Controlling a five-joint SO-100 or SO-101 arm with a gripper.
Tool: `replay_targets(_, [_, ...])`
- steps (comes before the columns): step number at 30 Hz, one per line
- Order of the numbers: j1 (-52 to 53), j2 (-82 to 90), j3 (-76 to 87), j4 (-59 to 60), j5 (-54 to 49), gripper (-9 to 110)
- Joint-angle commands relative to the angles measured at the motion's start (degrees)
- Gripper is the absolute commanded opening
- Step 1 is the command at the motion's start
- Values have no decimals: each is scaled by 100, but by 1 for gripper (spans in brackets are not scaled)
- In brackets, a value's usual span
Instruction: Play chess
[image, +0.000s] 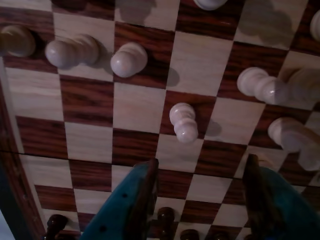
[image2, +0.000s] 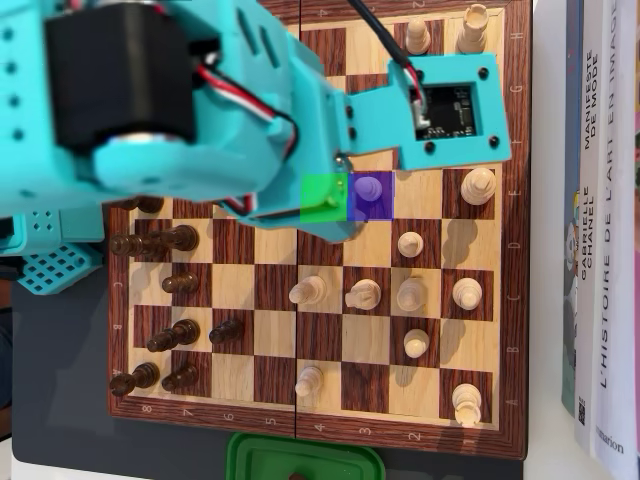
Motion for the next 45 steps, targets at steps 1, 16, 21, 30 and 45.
replay_targets(1, [62, -9, -272, -35, 26, 23])
replay_targets(16, [62, -598, -598, -35, -9, 23])
replay_targets(21, [70, -659, -571, -35, -9, 23])
replay_targets(30, [149, -668, -536, -44, -9, 23])
replay_targets(45, [141, -976, -589, -44, 0, 23])
